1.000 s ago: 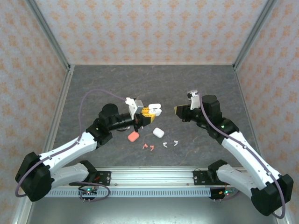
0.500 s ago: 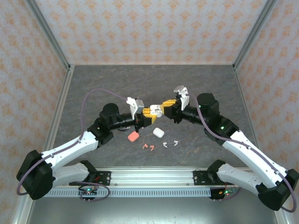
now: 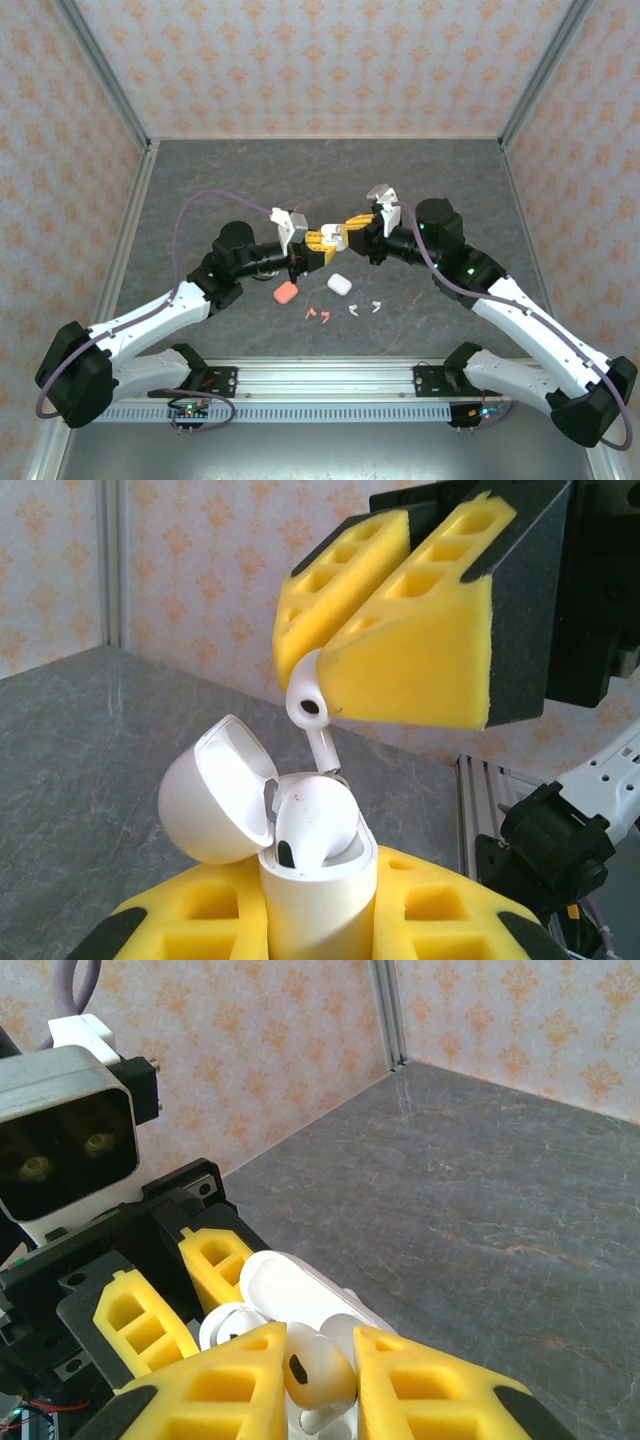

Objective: Insert wireless bluetooth earbuds into charging case

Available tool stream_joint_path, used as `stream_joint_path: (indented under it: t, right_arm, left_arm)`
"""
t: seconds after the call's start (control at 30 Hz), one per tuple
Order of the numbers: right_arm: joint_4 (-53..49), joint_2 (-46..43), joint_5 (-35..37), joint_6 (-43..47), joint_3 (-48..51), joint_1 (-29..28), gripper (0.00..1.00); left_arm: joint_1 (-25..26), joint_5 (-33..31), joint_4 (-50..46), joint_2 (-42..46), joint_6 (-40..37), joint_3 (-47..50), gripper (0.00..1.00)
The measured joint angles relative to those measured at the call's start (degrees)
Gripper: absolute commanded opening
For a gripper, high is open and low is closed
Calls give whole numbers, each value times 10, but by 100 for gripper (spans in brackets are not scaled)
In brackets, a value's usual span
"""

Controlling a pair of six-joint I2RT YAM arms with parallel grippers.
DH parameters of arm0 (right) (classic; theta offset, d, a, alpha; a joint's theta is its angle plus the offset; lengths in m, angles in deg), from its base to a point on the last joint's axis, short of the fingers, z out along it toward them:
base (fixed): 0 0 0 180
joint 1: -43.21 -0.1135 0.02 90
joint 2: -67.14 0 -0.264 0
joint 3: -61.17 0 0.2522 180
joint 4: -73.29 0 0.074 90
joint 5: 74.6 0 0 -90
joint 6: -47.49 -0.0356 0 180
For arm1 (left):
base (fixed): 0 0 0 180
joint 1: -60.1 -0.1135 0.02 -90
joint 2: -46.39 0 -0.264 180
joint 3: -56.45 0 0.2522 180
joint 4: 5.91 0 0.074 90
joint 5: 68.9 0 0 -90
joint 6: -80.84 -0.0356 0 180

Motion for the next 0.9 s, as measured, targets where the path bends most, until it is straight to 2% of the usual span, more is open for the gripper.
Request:
stream_joint_path:
  t: [0.57,0.7,0.9]
  right_arm:
    - [1,-23,-21,0,26,0,22]
    - [5,-24,-30,-6,31,0,28]
    - [10,-27,-41,-21,31,0,50]
  left_arm:
    - [0,21,24,0,19,0,0]
    - [0,25,26,0,20,0,0]
    - [0,25,28,0,20,0,0]
